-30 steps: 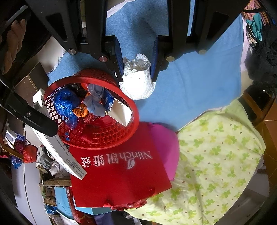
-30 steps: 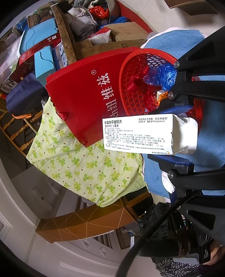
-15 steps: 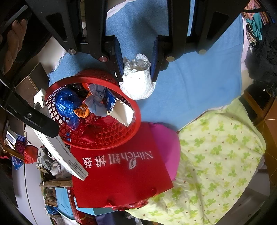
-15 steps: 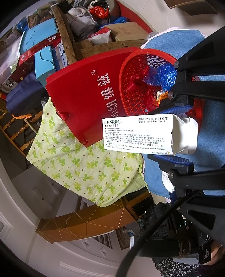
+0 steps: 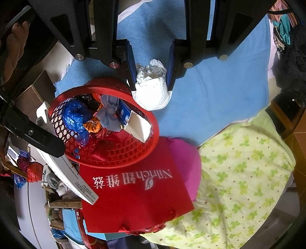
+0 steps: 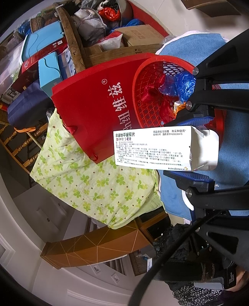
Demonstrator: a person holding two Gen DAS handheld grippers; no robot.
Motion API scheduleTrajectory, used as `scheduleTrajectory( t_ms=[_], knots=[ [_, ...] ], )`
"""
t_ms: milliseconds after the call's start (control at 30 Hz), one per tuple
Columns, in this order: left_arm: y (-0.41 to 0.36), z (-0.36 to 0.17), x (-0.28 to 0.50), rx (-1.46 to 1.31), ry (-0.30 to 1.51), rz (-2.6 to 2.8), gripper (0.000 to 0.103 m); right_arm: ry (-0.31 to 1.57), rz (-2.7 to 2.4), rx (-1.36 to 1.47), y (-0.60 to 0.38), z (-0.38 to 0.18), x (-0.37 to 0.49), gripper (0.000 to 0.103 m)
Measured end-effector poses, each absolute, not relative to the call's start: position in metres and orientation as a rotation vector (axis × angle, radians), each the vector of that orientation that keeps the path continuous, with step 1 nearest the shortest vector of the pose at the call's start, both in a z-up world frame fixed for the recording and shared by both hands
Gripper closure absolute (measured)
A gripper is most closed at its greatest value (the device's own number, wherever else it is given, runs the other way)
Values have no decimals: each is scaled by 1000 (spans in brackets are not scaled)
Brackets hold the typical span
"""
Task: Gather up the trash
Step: 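Hold the box and tissue just above the red basket, then open both grippers to drop the box and tissue into the basket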
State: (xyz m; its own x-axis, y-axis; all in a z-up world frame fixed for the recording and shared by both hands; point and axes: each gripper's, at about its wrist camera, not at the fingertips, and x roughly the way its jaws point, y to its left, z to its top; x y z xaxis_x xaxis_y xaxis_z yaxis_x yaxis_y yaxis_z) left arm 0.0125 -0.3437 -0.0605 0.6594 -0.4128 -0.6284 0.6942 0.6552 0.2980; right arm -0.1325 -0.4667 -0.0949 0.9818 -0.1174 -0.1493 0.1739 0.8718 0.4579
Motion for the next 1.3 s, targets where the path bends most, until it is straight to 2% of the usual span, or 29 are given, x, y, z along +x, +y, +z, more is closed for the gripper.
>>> scheduleTrajectory(
  t_ms=[1000, 1200, 1300],
  knots=[
    [-356, -61, 19, 553, 546, -681, 71, 129, -192, 513, -471, -98, -135, 61],
    [-374, -36, 34, 517, 523, -730, 71, 121, -212, 532, -479, -93, -127, 61],
    [-389, -24, 51, 449, 513, -815, 67, 118, -228, 583, -494, -93, -118, 58]
  ],
)
